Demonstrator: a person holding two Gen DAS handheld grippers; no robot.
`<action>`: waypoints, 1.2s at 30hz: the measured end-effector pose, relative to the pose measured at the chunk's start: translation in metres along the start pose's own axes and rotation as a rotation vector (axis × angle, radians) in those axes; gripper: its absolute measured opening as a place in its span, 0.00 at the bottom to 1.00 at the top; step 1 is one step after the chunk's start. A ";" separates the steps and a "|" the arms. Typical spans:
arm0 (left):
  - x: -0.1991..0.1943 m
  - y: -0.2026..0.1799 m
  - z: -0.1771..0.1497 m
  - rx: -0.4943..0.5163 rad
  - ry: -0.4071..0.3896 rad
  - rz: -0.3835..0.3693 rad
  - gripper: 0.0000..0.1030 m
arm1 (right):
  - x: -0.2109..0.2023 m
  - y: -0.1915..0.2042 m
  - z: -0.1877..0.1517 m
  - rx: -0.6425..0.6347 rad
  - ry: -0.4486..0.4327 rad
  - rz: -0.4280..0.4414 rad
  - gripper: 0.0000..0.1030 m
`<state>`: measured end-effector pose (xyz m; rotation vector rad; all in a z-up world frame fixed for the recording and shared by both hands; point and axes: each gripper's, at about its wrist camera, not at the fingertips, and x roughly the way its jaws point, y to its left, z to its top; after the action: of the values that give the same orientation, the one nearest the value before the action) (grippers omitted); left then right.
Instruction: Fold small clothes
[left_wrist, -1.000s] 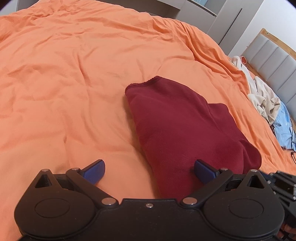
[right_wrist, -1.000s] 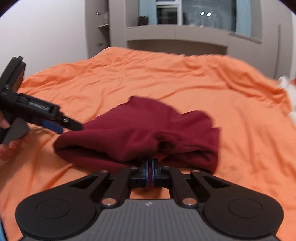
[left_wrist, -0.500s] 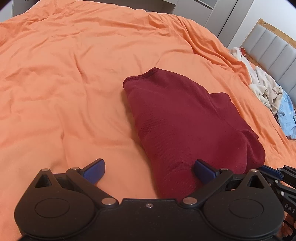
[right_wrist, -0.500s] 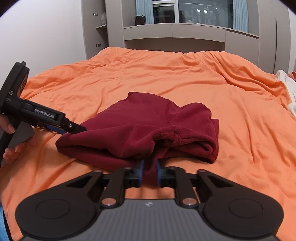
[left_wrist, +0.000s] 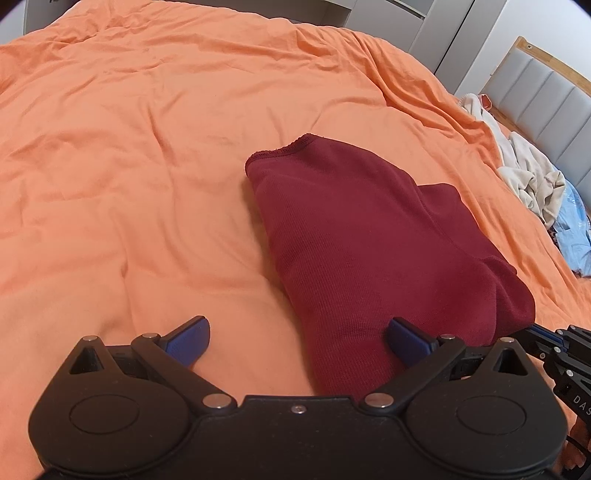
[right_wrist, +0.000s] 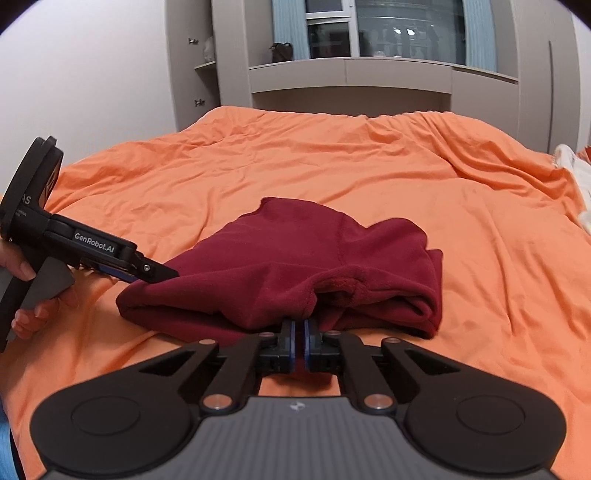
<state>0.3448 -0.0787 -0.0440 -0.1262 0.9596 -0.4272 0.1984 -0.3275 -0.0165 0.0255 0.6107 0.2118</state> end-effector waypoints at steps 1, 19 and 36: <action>0.001 0.001 -0.001 0.001 0.001 0.000 0.99 | 0.001 -0.001 -0.002 0.006 0.011 0.000 0.04; 0.004 -0.001 -0.003 0.014 -0.001 0.006 0.99 | -0.008 -0.009 -0.008 0.048 0.024 -0.022 0.11; 0.002 0.001 0.016 -0.024 -0.050 0.045 0.99 | 0.022 -0.095 0.037 0.329 -0.069 -0.124 1.00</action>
<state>0.3587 -0.0795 -0.0367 -0.1369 0.9168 -0.3697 0.2547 -0.4148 -0.0067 0.3101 0.5713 -0.0113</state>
